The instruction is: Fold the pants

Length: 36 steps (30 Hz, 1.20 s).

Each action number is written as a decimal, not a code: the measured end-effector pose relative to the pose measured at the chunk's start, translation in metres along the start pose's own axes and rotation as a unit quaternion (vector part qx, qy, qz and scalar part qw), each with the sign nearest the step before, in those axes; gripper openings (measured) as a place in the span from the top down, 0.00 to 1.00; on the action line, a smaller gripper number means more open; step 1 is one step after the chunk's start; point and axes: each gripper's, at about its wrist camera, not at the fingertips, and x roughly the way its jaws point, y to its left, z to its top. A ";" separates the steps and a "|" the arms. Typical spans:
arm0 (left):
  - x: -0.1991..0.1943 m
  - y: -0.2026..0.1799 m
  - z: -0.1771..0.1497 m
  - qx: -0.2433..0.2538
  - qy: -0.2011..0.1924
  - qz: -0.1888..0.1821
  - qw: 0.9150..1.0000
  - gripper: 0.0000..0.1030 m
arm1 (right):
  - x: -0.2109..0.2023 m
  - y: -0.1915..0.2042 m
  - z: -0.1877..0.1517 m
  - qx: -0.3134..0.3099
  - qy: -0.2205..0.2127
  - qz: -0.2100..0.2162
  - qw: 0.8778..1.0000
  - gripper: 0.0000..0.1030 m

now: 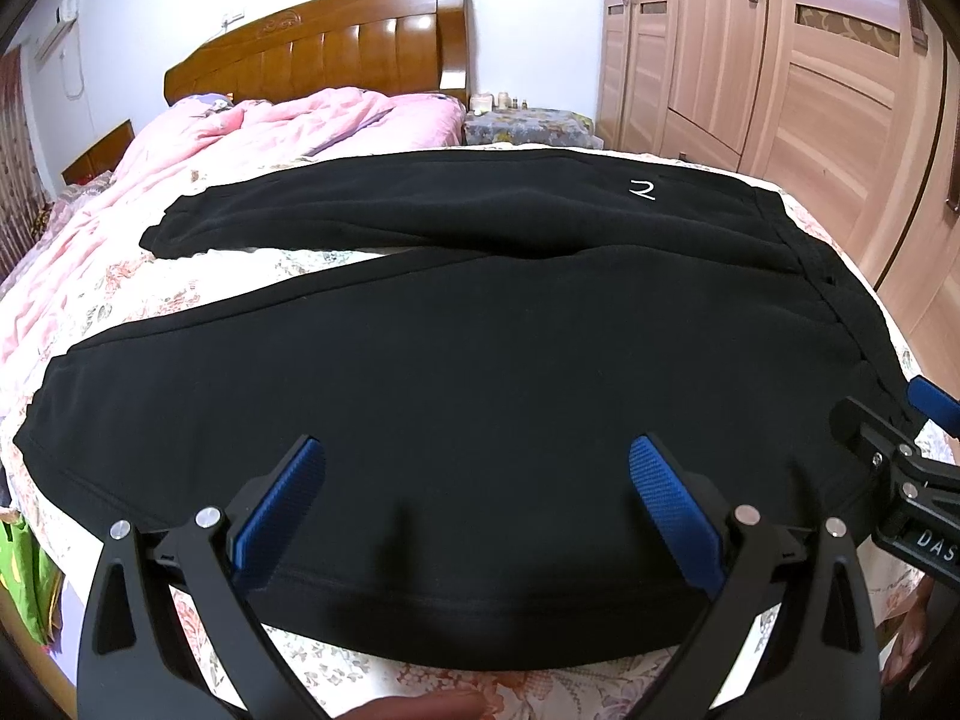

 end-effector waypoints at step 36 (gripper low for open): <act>0.098 0.045 0.201 0.016 -0.007 -0.106 0.994 0.02 | 0.207 -0.051 0.218 -0.152 0.055 0.135 0.977 0.04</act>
